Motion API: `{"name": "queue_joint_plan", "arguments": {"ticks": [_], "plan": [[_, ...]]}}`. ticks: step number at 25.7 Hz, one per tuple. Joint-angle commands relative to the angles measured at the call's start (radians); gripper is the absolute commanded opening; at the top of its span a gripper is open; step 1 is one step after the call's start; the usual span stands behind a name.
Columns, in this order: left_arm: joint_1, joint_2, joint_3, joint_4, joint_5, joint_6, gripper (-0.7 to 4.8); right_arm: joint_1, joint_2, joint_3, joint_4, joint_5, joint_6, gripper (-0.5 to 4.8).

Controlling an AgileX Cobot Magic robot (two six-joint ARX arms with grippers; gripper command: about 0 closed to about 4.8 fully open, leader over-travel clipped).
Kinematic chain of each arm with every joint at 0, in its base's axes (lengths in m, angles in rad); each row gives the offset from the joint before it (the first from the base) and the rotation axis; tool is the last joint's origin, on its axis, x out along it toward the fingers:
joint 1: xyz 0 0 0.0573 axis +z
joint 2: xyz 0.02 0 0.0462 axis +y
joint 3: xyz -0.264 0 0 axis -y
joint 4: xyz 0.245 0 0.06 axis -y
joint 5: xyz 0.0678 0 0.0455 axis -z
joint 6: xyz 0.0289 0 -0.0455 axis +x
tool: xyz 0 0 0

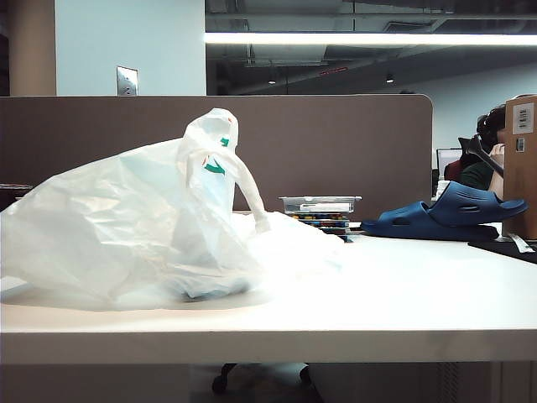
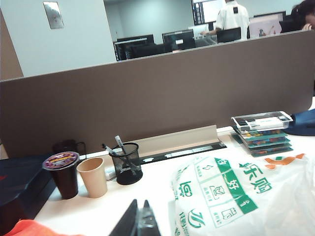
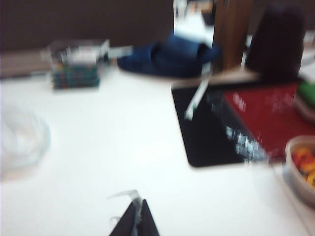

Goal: Put the power bank into the bag.

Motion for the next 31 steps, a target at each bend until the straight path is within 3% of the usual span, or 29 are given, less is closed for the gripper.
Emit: {"name": "queue_joint_plan", "arguments": {"ticks": [1,5,17,26,31], "plan": [[0.0,0.0,-0.055,0.123,0.044,-0.008,-0.06,0.001,-0.102,-0.007,0.035,0.0,0.005,-0.09],[-0.001,0.0,-0.15,0.234,0.05,-0.062,-0.06,0.002,-0.103,-0.031,0.101,-0.001,0.009,-0.09],[-0.001,0.0,-0.38,0.524,0.042,-0.095,-0.06,0.002,-0.107,-0.278,0.397,-0.001,0.033,-0.09],[-0.001,0.0,-0.487,0.655,0.043,-0.093,-0.06,0.002,-0.107,-0.43,0.543,-0.001,-0.01,-0.09],[-0.001,0.0,-0.494,0.647,0.044,-0.087,-0.06,0.002,-0.108,-0.433,0.545,0.0,-0.053,-0.09]]}}
